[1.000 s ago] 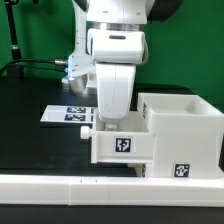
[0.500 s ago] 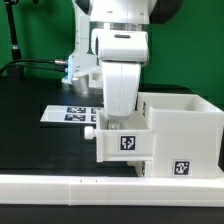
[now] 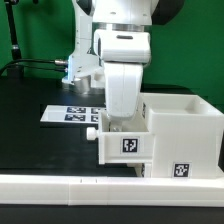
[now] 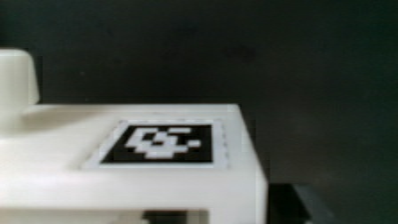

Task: Assemble drawer

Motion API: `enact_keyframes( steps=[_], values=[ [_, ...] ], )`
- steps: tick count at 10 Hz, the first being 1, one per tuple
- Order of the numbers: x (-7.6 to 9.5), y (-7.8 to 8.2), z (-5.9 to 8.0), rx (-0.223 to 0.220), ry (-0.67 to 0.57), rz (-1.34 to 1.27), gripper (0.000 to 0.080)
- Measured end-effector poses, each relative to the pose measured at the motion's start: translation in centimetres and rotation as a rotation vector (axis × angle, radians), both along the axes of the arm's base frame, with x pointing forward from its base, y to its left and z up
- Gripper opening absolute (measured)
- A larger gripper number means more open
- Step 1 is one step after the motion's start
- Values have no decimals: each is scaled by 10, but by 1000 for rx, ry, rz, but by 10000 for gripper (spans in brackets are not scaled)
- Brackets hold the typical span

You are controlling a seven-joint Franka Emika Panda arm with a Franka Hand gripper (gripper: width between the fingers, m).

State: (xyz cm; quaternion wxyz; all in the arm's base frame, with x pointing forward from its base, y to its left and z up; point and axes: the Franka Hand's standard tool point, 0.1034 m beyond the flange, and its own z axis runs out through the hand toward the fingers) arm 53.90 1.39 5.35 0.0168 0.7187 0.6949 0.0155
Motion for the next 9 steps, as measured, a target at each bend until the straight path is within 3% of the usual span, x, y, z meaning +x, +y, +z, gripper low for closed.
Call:
enact_keyframes(
  steps=[1,2,3,4,7,9],
  values=[
    [0,0,0,0,0,0,303],
    [0,1,4,-3,4,0,303],
    [1,2,11,-6,3,1,486],
    [2,0,20,-11,1,1,594],
    [-1,-22,44,-34,22,-2,647],
    [-2,-33,44,-34,23,-4,648]
  ],
)
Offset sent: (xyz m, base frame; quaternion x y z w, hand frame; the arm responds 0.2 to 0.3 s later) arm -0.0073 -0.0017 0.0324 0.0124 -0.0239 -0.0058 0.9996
